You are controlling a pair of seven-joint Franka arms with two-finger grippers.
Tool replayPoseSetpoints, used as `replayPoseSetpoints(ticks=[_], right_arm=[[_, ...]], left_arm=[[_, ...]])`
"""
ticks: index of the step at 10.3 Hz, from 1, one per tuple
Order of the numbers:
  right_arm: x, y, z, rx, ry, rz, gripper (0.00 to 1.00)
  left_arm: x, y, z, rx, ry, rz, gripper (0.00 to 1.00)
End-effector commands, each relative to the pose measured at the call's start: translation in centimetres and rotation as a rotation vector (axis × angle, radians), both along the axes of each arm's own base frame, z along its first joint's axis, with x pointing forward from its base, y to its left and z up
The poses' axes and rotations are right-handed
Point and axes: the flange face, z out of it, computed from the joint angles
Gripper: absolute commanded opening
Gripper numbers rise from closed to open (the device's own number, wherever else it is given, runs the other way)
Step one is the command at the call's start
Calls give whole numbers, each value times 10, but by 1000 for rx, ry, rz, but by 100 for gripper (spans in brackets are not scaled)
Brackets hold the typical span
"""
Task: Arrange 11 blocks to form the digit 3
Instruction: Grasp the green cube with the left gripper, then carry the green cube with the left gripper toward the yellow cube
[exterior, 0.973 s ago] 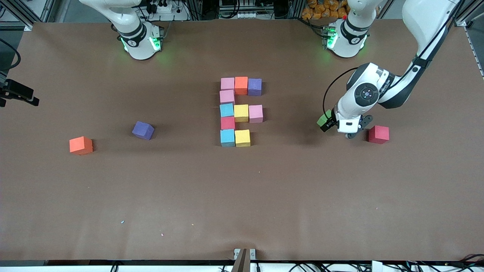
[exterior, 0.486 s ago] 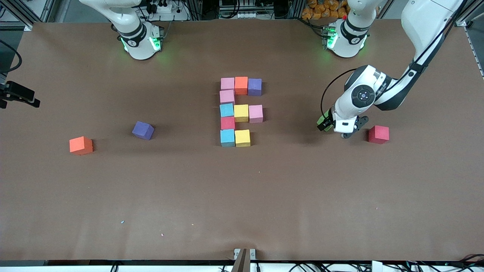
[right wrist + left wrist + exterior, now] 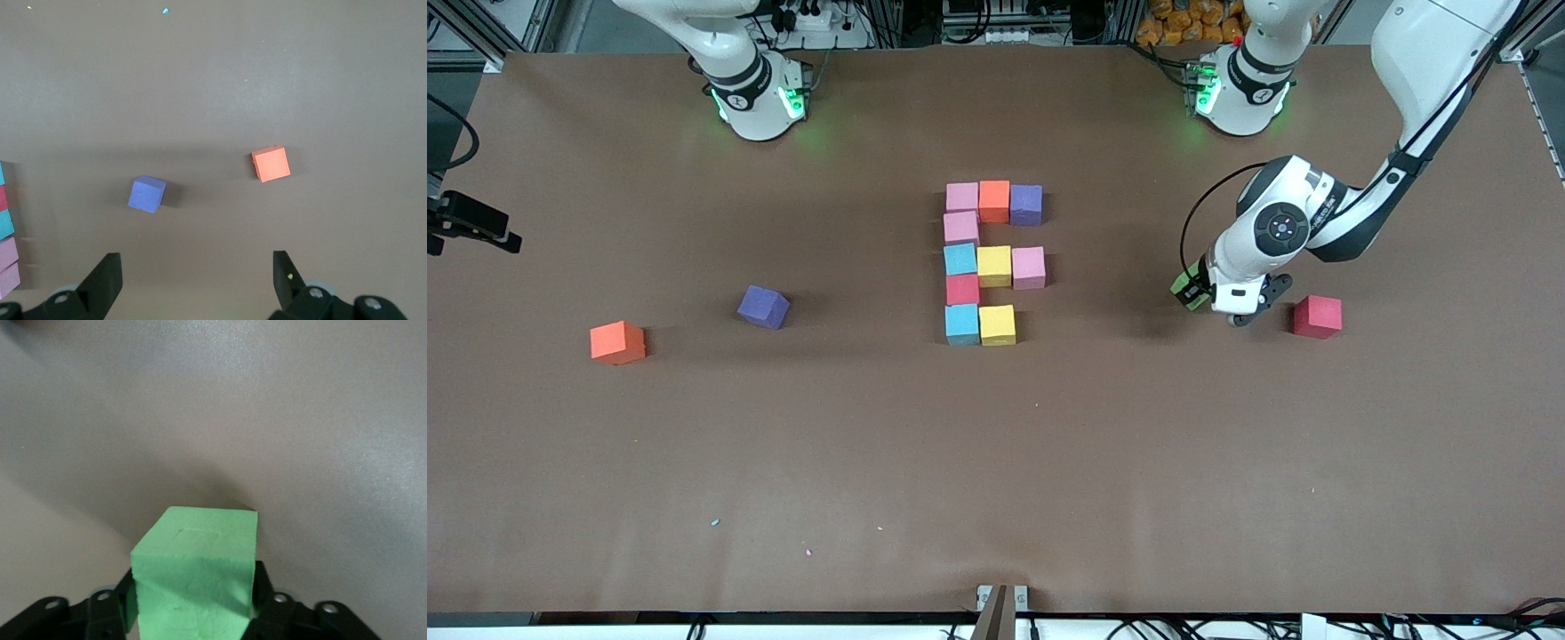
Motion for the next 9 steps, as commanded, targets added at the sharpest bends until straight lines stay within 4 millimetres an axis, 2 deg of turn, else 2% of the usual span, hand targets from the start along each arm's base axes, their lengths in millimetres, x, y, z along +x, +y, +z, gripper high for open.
replayPoseSetpoints(ticks=[1, 3, 5, 8, 9], right_arm=[[0, 1, 1, -10, -5, 2, 100], [-1, 1, 1, -10, -3, 4, 100], [0, 1, 1, -10, -5, 2, 100], [-1, 1, 1, -10, -3, 2, 100], [-1, 1, 1, -10, -3, 2, 100]], left_arm=[[9, -7, 7, 19, -31, 76, 1], [29, -15, 21, 20, -48, 197, 0], [48, -67, 33, 9, -44, 347, 0], [77, -134, 50, -51, -40, 481, 0], [86, -148, 49, -51, -48, 526, 0]])
